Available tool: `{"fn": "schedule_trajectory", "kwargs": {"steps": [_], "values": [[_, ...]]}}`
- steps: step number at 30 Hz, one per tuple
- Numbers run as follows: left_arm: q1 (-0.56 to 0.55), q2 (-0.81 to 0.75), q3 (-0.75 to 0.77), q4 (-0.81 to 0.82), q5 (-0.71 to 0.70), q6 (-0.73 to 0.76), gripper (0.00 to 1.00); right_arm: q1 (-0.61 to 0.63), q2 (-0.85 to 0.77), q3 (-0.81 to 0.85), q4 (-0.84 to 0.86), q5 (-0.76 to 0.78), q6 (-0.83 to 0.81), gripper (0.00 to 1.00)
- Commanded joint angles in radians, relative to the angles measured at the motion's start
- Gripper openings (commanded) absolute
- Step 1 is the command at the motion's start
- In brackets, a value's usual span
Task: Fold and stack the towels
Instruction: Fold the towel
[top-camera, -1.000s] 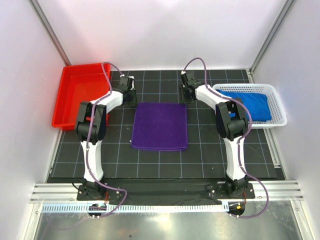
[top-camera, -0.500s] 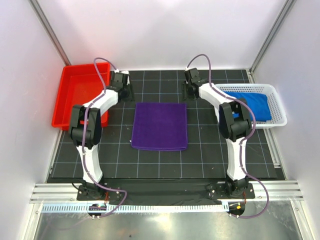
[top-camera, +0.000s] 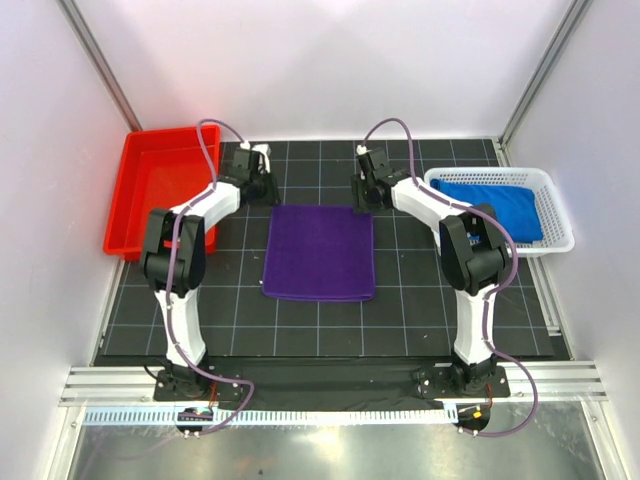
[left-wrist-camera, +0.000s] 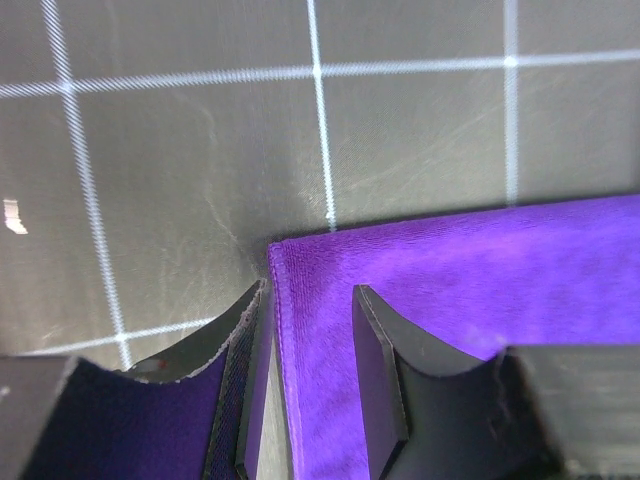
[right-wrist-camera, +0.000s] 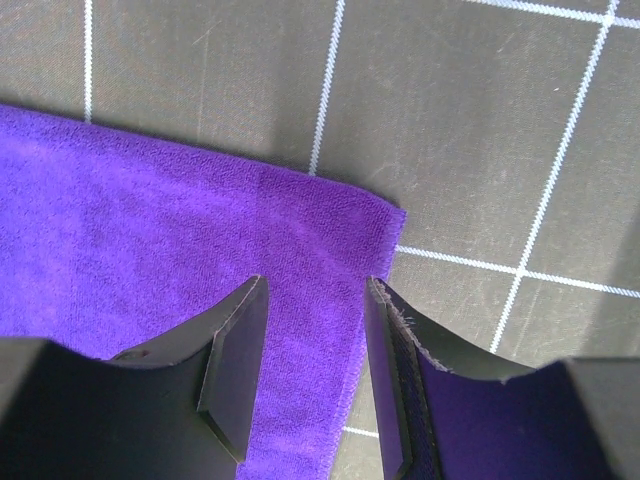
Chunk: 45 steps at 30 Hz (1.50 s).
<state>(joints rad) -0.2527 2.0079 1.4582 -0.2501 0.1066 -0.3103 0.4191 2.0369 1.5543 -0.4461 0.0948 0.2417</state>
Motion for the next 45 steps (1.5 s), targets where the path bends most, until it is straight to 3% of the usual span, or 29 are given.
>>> {"fn": "schedule_trajectory", "kwargs": {"steps": [1, 10, 25, 45], "values": [[-0.010, 0.061, 0.025, 0.026, 0.015, 0.031, 0.40, -0.006, 0.015, 0.015, 0.027, 0.051, 0.002, 0.50], [-0.023, 0.112, 0.011, 0.029, -0.070, 0.008, 0.41, -0.019, 0.091, 0.061, 0.006, 0.121, -0.019, 0.50], [-0.028, 0.112, 0.008, 0.029, -0.094, 0.002, 0.40, -0.109, 0.074, -0.060, 0.239, -0.116, 0.010, 0.45], [-0.030, 0.138, 0.031, 0.028, -0.076, -0.016, 0.36, -0.109, 0.089, -0.053, 0.259, -0.145, 0.007, 0.40]]}}
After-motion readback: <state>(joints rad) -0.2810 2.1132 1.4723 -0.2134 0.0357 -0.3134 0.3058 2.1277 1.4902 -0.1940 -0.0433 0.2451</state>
